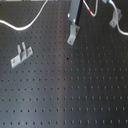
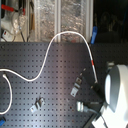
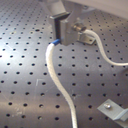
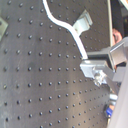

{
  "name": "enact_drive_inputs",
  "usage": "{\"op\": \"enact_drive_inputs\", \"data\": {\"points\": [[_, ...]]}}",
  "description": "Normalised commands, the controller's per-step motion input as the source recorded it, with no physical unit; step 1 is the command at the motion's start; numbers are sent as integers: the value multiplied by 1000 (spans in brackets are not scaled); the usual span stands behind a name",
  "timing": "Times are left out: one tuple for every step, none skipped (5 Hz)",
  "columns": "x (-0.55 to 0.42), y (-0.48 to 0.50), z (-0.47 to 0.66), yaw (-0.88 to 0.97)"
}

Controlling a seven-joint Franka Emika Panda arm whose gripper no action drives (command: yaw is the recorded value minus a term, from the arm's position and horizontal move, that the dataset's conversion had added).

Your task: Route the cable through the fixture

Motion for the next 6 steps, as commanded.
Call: {"op": "enact_drive_inputs", "data": {"points": [[-55,-300,96,663],[-180,-149,82,820],[-295,-254,100,646],[-440,-332,136,249],[-523,-411,18,0],[-539,-441,20,-300]]}}
